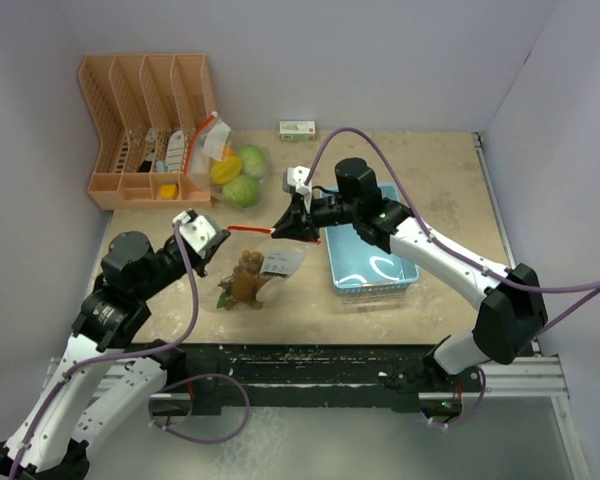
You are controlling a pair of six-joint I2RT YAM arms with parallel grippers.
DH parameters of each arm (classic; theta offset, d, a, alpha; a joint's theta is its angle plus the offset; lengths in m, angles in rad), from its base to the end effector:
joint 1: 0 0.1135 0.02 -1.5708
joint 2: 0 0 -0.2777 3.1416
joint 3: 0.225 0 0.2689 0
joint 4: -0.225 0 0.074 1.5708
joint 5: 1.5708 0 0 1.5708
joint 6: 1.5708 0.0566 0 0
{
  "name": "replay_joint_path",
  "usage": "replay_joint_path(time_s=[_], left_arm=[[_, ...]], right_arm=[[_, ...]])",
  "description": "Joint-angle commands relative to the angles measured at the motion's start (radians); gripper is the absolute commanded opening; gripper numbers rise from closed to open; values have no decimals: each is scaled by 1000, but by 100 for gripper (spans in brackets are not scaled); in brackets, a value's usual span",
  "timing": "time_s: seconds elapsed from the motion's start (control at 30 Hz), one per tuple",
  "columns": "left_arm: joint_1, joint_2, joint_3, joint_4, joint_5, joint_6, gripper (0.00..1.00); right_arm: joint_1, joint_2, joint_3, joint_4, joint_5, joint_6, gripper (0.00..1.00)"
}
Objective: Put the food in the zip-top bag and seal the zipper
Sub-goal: Zip the zipper food storage bag, then place the zipper food storage bag at the center of the board.
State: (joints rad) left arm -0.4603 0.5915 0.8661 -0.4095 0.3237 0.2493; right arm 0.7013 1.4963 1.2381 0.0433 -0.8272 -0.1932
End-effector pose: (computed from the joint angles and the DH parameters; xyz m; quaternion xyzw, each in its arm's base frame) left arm 0.1282 -0.0837 0.3800 0.3576 0.6602 -0.1891 0.6329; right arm 0.2618 0.2756 0.3576 -0.5357 0.5340 0.4473 0.4772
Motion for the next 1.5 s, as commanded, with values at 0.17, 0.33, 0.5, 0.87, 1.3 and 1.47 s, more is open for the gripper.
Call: replay_joint_path(time_s=[0.17,0.33,0.5,0.87,1.3,1.47], left_arm=[[5,-45,23,178,-396,-17,0],[5,-42,1,190,-585,-35,0],[5,-46,-11,183,-671,-50,0],[4,-55,-9,166,-698,-73,0],[5,17,-5,148,-637,-165,47],[5,137,88,22,-509,-240,99]], right_arm=[[-51,-58,-58,-59,117,23,0],[-57,-62,-62,-113,191,22,0],[-59,-62,-71,-153,270,21,0],[-65,10,-52,-217,405,25,0],[-74,-22,-24,-170,559,145,100],[-75,-44,5,-158,639,235,99]])
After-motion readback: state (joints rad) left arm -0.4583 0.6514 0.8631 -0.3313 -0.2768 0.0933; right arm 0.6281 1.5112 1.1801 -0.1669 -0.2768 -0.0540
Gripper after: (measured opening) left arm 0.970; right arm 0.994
